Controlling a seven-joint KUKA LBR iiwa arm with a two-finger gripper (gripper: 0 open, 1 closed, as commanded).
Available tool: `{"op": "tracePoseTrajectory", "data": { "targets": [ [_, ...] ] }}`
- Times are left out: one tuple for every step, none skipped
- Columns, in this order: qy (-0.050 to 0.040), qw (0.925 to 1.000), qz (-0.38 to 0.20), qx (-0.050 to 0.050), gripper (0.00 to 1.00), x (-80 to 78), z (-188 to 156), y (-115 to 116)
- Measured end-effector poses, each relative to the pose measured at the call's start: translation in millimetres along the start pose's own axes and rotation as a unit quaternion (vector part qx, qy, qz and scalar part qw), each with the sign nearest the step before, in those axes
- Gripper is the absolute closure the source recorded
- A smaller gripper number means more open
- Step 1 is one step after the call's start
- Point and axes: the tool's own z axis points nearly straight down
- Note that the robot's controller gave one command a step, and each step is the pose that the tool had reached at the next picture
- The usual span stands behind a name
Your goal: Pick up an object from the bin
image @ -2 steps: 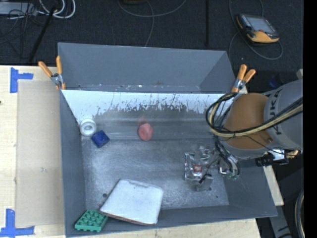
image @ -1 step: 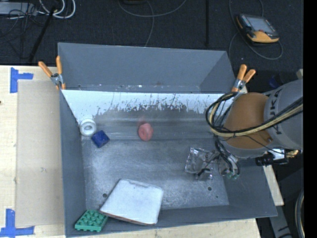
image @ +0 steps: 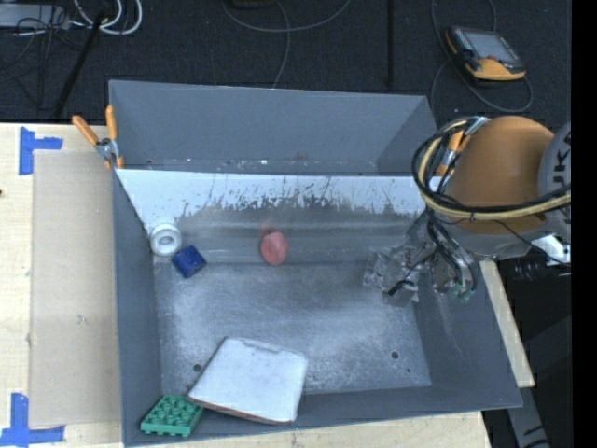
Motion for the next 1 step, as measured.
{"op": "tracePoseTrajectory", "data": {
  "targets": [
    [0.0013,1.0,-0.003,0.0,1.0,-11.6,-44.2,1.1]
  ]
}}
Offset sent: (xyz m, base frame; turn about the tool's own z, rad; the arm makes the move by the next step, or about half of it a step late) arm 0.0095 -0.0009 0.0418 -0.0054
